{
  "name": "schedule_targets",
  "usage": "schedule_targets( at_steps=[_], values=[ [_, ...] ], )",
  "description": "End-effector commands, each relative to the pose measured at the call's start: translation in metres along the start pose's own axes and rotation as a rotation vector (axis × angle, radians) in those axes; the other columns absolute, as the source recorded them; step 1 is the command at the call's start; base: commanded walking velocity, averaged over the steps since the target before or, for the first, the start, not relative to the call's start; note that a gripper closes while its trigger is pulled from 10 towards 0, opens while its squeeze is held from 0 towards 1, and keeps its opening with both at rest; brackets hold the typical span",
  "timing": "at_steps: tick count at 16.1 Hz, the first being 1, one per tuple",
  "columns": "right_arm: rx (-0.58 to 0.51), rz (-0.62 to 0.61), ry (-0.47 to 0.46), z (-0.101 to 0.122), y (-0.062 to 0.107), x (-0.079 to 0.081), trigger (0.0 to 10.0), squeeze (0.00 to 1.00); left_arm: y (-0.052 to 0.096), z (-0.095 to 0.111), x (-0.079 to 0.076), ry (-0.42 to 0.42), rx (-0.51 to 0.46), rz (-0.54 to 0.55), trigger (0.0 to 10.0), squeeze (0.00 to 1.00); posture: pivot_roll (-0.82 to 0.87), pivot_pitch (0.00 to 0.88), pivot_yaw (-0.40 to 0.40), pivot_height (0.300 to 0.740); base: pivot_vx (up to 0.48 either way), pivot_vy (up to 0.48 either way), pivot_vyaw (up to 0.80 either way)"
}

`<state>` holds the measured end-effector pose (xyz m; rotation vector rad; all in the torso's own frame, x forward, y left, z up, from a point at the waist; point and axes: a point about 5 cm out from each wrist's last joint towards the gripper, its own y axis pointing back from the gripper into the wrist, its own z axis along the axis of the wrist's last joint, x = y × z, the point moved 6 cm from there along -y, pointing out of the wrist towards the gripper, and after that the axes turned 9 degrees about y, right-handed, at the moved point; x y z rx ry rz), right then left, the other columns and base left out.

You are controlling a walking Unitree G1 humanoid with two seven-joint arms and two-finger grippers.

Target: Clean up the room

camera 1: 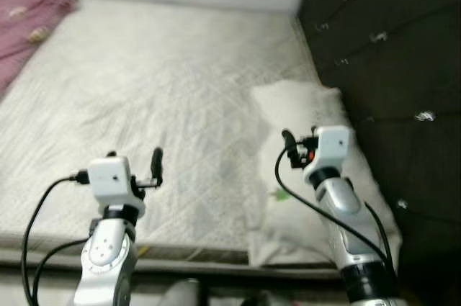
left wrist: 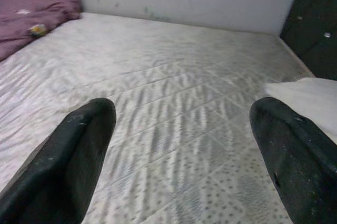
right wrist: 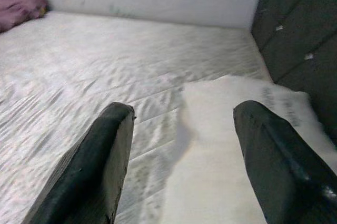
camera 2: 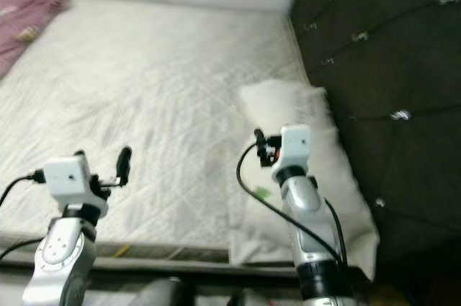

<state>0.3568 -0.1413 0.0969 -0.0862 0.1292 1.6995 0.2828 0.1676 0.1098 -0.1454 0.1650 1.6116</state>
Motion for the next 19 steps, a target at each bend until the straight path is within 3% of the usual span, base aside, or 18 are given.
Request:
schedule_targets(
  at_steps=[1,8,19],
  values=[
    [0.001,-0.027,0.008,0.000,0.000,-0.008,10.0,0.00,-0.001,0.001,-0.002,-0.006,-0.001,0.000,10.0,0.00,0.11,0.065,-0.079,0.740,0.000,0.469,0.00],
    [-0.012,-0.030,-0.020,0.007,-0.009,-0.005,10.0,0.00,-0.003,0.001,-0.004,0.026,0.002,-0.018,10.0,0.00,0.10,0.080,-0.070,0.740,0.000,0.464,0.00],
    [-0.004,-0.035,-0.012,0.005,-0.011,-0.008,10.0,0.00,-0.006,0.002,-0.012,0.057,0.005,-0.043,10.0,0.00,0.09,0.082,-0.072,0.740,0.000,0.461,-0.59]
  ],
)
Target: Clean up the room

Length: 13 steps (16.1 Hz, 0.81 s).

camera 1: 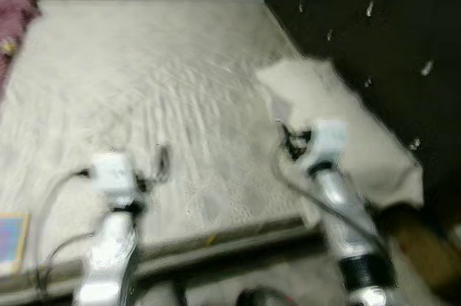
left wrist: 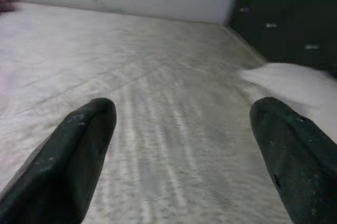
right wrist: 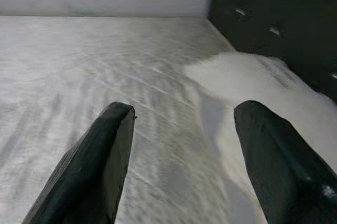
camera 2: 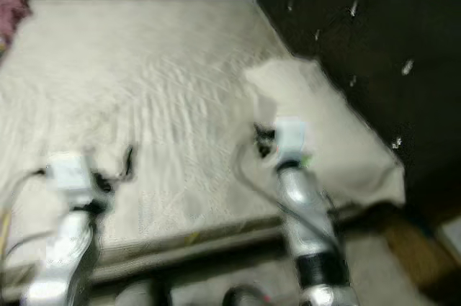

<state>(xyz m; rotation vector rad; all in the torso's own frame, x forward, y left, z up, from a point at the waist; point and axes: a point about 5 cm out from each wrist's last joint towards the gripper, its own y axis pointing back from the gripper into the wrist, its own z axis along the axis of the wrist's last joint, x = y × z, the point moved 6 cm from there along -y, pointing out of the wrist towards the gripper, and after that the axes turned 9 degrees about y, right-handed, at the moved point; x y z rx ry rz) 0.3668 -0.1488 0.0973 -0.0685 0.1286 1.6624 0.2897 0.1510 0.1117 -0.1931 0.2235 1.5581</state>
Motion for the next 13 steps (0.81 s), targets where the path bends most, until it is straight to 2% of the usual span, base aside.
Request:
schedule_targets(
  at_steps=[1,4,5,10,13],
  values=[
    [-0.018,0.002,-0.001,0.0057,-0.0020,0.0012,10.0,0.00,0.0001,0.0037,0.0047,-0.012,-0.009,0.007,10.0,0.00,0.09,0.082,-0.071,0.740,0.000,0.461,0.00],
    [-0.053,0.035,0.049,0.0115,-0.0013,0.0073,10.0,0.00,-0.0002,0.0042,0.0053,-0.011,-0.012,0.012,10.0,0.00,0.09,0.080,-0.071,0.740,0.000,0.461,0.00],
    [-0.041,0.030,0.047,0.0094,-0.0014,0.0072,10.0,0.00,-0.0008,0.0049,0.0052,-0.017,-0.011,0.012,10.0,0.00,0.09,0.079,-0.071,0.740,0.000,0.461,0.64],
    [-0.039,0.013,0.022,0.0083,-0.0025,0.0028,10.0,0.00,-0.0004,0.0037,0.0045,-0.024,-0.009,0.011,10.0,0.00,0.09,0.077,-0.071,0.740,0.000,0.461,0.00],
    [-0.042,0.032,0.044,0.0089,-0.0033,0.0074,10.0,0.00,-0.0004,0.0071,0.0070,-0.051,-0.032,0.037,10.0,0.00,0.10,0.077,-0.074,0.740,0.000,0.102,0.00]
  ],
)
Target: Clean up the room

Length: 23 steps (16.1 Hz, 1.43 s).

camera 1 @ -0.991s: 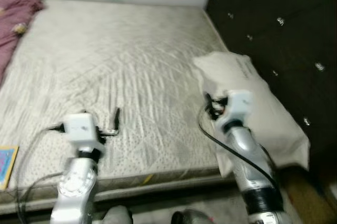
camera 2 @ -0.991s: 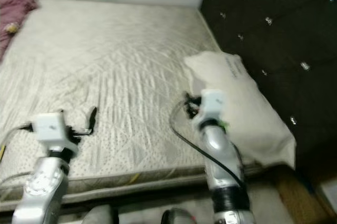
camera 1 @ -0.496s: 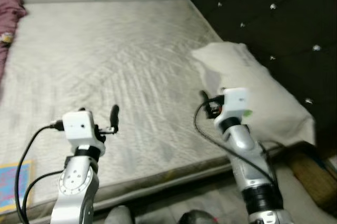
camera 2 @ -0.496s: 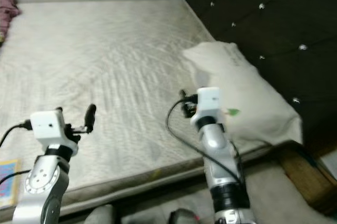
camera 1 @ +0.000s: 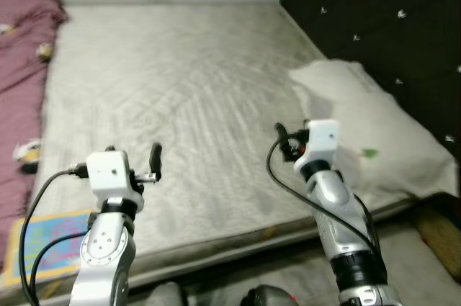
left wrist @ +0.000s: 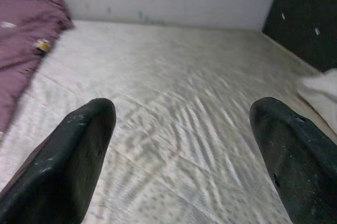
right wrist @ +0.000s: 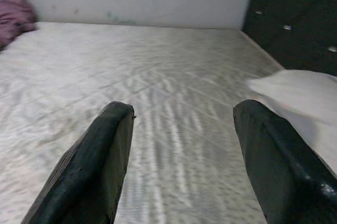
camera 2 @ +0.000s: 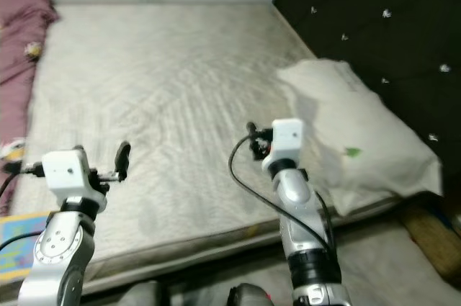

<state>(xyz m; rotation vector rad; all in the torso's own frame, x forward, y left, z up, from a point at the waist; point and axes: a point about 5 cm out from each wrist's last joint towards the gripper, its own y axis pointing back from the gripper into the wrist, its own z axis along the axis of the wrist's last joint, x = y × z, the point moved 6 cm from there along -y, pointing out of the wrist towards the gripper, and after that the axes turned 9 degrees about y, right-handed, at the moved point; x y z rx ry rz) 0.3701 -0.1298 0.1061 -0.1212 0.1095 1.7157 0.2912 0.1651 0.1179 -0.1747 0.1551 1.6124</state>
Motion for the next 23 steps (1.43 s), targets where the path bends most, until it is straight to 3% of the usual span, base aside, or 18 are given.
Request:
schedule_targets(
  at_steps=[1,7,8,11,12,13,23],
  values=[
    [0.005,-0.015,0.022,-0.002,0.002,-0.009,10.0,0.00,0.001,-0.002,-0.005,0.007,0.007,-0.009,10.0,0.00,0.10,0.077,-0.074,0.740,0.000,0.000,0.00],
    [0.010,-0.022,0.043,-0.004,0.003,-0.008,10.0,0.00,0.003,-0.003,-0.005,-0.002,0.013,-0.010,10.0,0.00,0.10,0.084,-0.075,0.740,0.000,0.000,0.66],
    [0.014,-0.042,0.008,-0.006,0.004,-0.012,10.0,1.00,0.003,-0.005,-0.004,0.000,0.018,-0.007,10.0,0.00,0.10,0.086,-0.076,0.740,0.000,0.000,0.00],
    [0.008,-0.041,-0.007,-0.006,0.005,-0.013,10.0,1.00,0.005,-0.008,-0.003,0.005,0.031,0.001,10.0,0.00,0.10,0.088,-0.080,0.740,0.000,0.000,0.00],
    [0.024,-0.054,0.004,-0.009,0.005,-0.015,10.0,0.77,0.004,-0.008,-0.003,0.007,0.033,0.001,10.0,0.00,0.10,0.093,-0.081,0.740,0.000,0.319,0.00],
    [0.028,-0.058,0.001,-0.009,0.005,-0.015,10.0,0.00,0.003,-0.009,-0.003,0.012,0.038,0.003,10.0,0.00,0.09,0.102,-0.077,0.740,0.000,0.476,0.00],
    [0.024,-0.063,-0.020,-0.007,0.003,-0.014,10.0,0.00,0.001,-0.009,-0.002,0.023,0.038,0.009,10.0,0.00,0.09,0.096,-0.070,0.740,0.000,0.476,0.00]
  ],
)
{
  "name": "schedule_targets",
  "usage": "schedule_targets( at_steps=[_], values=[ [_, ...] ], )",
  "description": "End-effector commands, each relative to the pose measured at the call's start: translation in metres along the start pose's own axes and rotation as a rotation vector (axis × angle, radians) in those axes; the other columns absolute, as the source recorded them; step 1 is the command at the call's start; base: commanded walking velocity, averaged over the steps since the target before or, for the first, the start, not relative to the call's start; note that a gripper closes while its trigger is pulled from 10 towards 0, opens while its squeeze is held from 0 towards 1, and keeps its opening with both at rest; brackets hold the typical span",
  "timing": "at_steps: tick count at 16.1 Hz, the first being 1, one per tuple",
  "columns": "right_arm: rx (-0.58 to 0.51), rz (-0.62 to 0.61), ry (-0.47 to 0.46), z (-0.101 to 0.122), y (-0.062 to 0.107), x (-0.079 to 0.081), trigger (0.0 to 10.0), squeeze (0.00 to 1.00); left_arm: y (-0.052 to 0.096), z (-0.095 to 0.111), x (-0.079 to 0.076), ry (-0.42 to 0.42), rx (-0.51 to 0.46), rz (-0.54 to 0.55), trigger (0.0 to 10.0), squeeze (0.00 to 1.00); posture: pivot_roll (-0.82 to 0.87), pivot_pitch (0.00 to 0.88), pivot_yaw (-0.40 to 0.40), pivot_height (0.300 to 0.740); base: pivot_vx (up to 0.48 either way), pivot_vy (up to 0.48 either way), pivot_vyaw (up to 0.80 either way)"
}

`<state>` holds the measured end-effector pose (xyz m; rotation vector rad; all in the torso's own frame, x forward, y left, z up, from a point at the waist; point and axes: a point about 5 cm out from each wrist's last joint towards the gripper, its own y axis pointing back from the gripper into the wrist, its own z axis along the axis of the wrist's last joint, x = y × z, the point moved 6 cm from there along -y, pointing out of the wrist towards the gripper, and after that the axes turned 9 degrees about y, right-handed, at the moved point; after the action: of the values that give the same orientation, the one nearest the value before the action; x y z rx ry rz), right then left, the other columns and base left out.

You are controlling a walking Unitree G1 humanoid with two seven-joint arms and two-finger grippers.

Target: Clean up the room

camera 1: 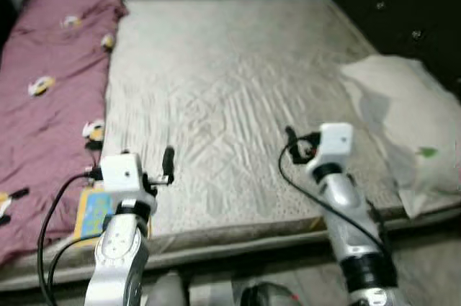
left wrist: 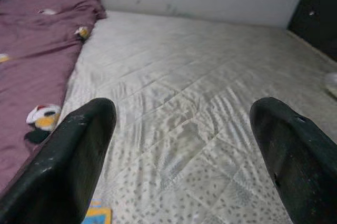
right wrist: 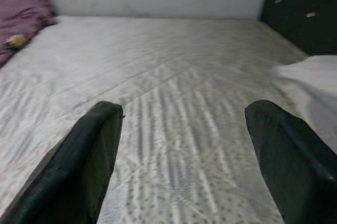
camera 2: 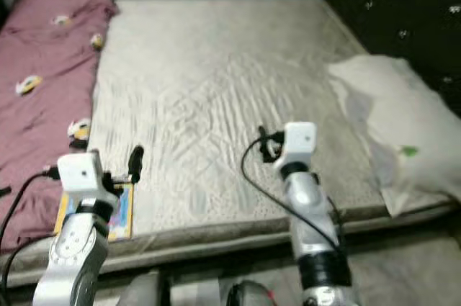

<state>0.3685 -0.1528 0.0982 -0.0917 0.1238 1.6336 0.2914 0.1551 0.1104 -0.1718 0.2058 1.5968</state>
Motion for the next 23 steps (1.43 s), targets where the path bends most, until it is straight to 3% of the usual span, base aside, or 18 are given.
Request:
schedule_targets(
  at_steps=[1,12,13,16,19,21,23],
  values=[
    [-0.008,0.015,-0.009,0.004,-0.002,0.007,10.0,0.00,0.001,0.001,0.006,-0.006,0.001,0.017,10.0,0.00,0.09,0.095,-0.069,0.740,0.000,0.476,0.00],
    [-0.015,0.001,0.020,0.003,-0.001,0.006,10.0,0.00,0.001,0.000,0.015,-0.050,-0.009,0.076,10.0,0.00,0.10,0.091,-0.069,0.740,0.000,0.476,0.00],
    [-0.007,-0.008,0.025,0.002,-0.001,0.004,10.0,0.00,0.003,-0.004,0.015,0.015,0.033,0.083,10.0,0.00,0.10,0.090,-0.069,0.740,0.000,0.476,0.00],
    [-0.007,-0.006,-0.002,0.003,-0.002,0.004,10.0,0.00,0.004,-0.003,0.012,0.027,0.027,0.046,10.0,0.00,0.10,0.093,-0.069,0.740,0.000,0.469,0.00],
    [-0.047,0.040,0.048,0.011,0.000,0.014,10.0,0.00,0.005,-0.002,0.010,0.040,0.028,0.040,10.0,0.00,0.09,0.091,-0.069,0.740,0.000,0.421,0.00],
    [-0.032,0.058,0.008,0.009,0.000,0.020,10.0,0.00,0.004,0.001,0.008,0.022,0.014,0.026,10.0,0.00,0.09,0.094,-0.070,0.740,0.000,0.000,0.00],
    [-0.009,0.051,0.014,0.005,0.001,0.023,10.0,0.00,0.007,0.002,0.004,0.104,0.009,-0.004,10.0,0.00,0.09,0.098,-0.070,0.740,0.000,0.000,0.00]
  ],
)
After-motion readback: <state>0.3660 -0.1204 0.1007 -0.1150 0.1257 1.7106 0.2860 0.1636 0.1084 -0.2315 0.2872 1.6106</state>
